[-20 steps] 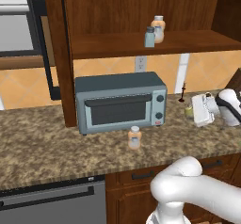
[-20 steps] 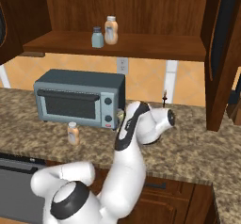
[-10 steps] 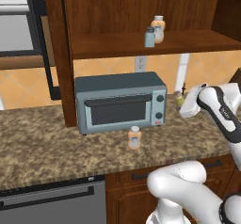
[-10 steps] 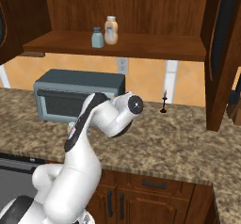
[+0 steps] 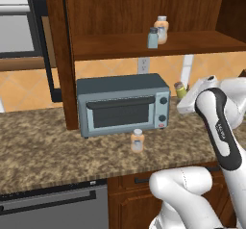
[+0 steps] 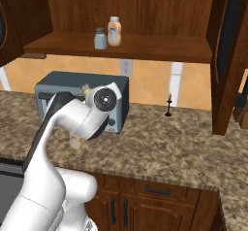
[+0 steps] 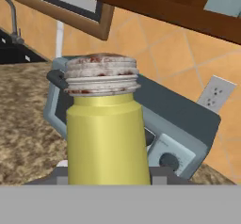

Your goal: Put the shaker and condiment bottle from the counter next to their counterparts in the cabinet.

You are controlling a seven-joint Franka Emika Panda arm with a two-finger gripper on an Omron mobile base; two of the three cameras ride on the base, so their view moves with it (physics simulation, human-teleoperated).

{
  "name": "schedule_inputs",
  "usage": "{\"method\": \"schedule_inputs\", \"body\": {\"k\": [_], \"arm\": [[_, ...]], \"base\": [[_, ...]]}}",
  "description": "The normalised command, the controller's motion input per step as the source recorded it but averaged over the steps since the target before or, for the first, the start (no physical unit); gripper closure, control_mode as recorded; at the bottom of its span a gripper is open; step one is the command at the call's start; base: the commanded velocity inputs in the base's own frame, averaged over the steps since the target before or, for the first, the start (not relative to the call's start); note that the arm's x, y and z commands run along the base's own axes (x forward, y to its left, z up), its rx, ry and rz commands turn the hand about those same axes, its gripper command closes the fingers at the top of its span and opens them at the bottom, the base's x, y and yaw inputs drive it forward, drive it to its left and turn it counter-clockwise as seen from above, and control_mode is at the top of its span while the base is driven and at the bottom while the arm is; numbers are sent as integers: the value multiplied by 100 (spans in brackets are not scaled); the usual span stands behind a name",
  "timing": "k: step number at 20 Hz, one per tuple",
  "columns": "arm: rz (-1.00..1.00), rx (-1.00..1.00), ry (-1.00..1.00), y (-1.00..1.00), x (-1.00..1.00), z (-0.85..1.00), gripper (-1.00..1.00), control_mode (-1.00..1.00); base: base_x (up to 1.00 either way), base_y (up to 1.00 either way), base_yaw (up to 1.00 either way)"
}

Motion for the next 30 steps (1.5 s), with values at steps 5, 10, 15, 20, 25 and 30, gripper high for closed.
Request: {"method": "schedule_inputs", "body": {"k": [5,10,15,20,25,30], "arm": [[-16,0,0,37,-23,65,100,-100],[-10,0,0,6,-25,62,100,-100],[-17,0,-8,24,0,72,100,-100],[-23,0,-6,41,9,56,100,-100],[-18,0,-4,3,7,23,100,-100],[-16,-1,-13,0,11,9,100,-100]], "base": [[0,0,0],[0,0,0],[0,0,0],[0,0,0],[0,0,0],[0,0,0]]}}
